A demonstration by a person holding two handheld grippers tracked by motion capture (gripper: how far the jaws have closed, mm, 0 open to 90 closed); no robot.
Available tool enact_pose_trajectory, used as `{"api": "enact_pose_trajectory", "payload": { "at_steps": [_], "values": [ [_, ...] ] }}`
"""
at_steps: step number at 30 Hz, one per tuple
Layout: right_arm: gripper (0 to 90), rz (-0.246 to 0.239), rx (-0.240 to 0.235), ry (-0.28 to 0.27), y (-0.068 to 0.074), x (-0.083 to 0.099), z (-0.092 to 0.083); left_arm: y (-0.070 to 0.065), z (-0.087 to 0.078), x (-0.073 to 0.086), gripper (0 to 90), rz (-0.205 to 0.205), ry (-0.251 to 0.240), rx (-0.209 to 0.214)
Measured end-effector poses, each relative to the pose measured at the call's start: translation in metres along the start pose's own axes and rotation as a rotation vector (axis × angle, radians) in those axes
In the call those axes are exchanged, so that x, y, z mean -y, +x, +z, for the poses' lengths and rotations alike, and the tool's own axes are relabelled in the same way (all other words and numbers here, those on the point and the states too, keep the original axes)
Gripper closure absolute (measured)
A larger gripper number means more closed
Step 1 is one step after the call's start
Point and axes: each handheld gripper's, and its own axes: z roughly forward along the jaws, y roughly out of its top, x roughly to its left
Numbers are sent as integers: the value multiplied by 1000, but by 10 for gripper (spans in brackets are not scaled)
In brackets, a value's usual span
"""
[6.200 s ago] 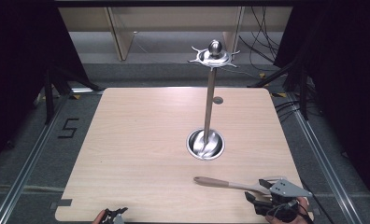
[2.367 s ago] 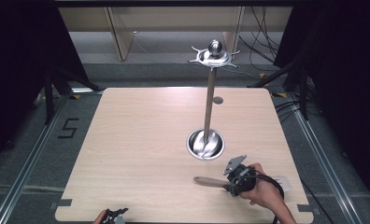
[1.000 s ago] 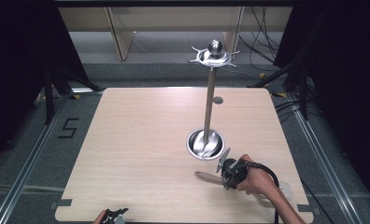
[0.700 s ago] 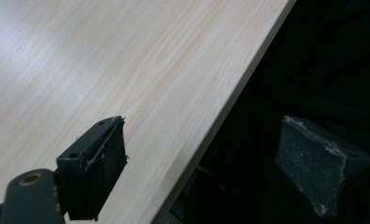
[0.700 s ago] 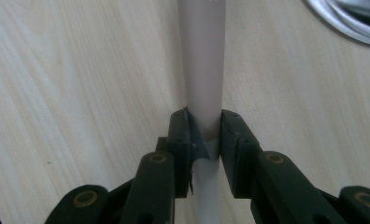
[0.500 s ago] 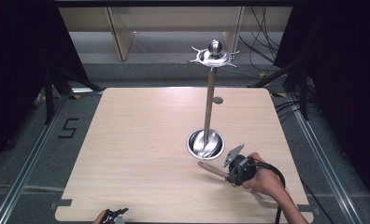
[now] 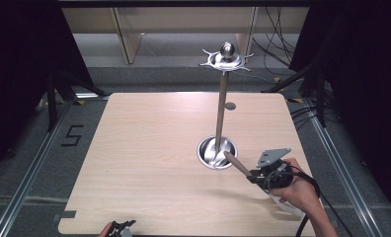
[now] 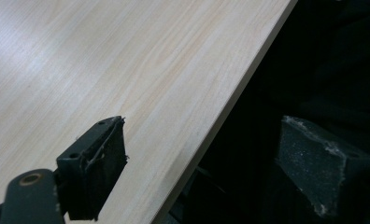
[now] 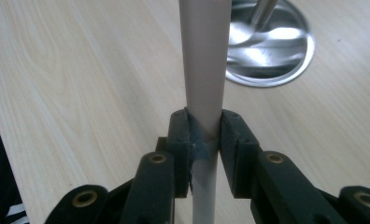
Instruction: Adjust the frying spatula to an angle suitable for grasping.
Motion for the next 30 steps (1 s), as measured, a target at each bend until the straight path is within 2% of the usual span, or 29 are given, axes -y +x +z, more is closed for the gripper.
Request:
{"api": "enact_pose_trajectory", "payload": {
  "at_steps": [1,2,3,4,7,8,11,12,13,14,15,16,18,20,23,24,25,26,28,30],
  "values": [
    [756,4,6,-16,-1,1,-3,0,0,0,150,0,0,4],
    [756,-23,14,-29,-4,1,-7,0,-1,0,150,4,4,-3],
    [756,-23,14,-29,-4,1,-7,0,-1,0,150,4,4,-3],
    [757,-14,37,-55,-4,2,-14,0,-1,0,150,6,4,-5],
    [757,-7,44,-79,-6,4,-24,0,-1,0,150,5,3,-4],
    [757,2,60,-117,-7,6,-25,0,-1,0,150,3,2,-3],
    [757,16,57,-131,-9,9,-33,0,-1,0,150,4,3,2],
    [757,22,63,-156,-12,12,-41,-1,1,0,150,-9,-4,12],
    [757,31,66,-165,-13,13,-44,-1,1,0,150,0,5,16],
    [757,47,62,-184,-13,15,-46,-1,1,0,150,0,5,16],
    [757,47,62,-184,-13,15,-46,-1,0,0,150,1,6,-1],
    [757,68,53,-214,-16,18,-51,0,1,0,150,-1,5,17],
    [757,65,38,-236,-17,20,-55,-1,1,0,150,-1,4,15],
    [757,94,37,-262,-14,22,-59,0,1,0,150,-2,3,14],
    [757,91,25,-309,-16,23,-64,-1,1,0,150,-8,-3,11],
    [757,93,19,-324,-16,23,-66,-1,0,0,150,2,4,15],
    [757,93,19,-324,-16,23,-66,-1,0,0,150,2,4,15],
    [757,89,5,-350,-16,23,-67,-1,1,0,150,0,3,-13],
    [758,96,-10,-361,-16,22,-67,-2,1,0,150,-2,2,2],
    [758,104,-7,-370,-16,22,-68,-1,1,0,150,1,4,-7]
  ]
}}
